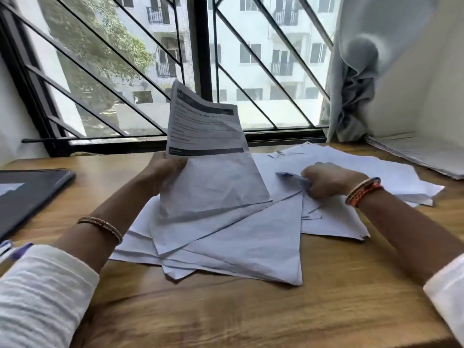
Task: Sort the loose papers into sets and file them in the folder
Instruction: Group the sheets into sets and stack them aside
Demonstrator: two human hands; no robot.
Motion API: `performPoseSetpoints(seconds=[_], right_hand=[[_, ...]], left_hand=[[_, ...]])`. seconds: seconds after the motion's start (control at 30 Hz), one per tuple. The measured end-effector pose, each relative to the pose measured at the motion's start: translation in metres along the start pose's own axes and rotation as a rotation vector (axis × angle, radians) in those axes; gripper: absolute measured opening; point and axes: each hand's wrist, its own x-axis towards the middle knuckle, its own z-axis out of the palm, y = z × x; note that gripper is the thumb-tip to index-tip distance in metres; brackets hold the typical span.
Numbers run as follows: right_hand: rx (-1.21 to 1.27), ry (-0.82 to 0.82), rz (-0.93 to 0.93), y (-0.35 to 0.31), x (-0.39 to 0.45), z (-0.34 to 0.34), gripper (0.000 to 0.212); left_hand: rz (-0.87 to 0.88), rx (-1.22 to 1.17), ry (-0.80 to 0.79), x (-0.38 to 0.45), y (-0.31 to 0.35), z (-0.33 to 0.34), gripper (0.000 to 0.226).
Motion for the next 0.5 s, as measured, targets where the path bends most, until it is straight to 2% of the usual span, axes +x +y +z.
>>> performPoseSetpoints(seconds=[0.07,0.13,0.27,0.3,0.33,0.4,0.43,0.5], right_hand=[[-0.060,0.120,0.008,-0.001,-0.002,0.005,0.021],[-0.058,0.151,0.013,-0.001,-0.005,0.004,0.023],[0.124,0.185,0.009,0.005,-0.020,-0.028,0.018],[0.303,0.156,-0.071,0.006,-0.026,-0.043,0.016],[0.583,0.107,-0.198,0.004,-0.034,-0.061,0.015],[1.300,0.004,-0.490,-0.008,-0.057,-0.094,0.019],[1.538,0.014,-0.637,-0.014,-0.062,-0.108,0.020],[1.749,0.097,-0.775,-0.023,-0.054,-0.124,0.023]], left_hand=[[0.001,0.034,0.017,-0.001,-0.005,0.003,0.024],[-0.012,0.066,0.033,-0.002,-0.011,0.003,0.027],[-0.017,0.100,0.041,0.002,-0.018,0.002,0.026],[-0.012,0.100,0.047,0.003,-0.020,0.002,0.024],[-0.002,0.101,0.051,0.003,-0.019,0.000,0.021],[0.024,0.093,0.052,0.002,-0.020,-0.002,0.014],[0.046,0.080,0.068,0.005,-0.020,-0.003,0.017],[0.072,0.072,0.116,0.011,-0.026,-0.009,0.027]])
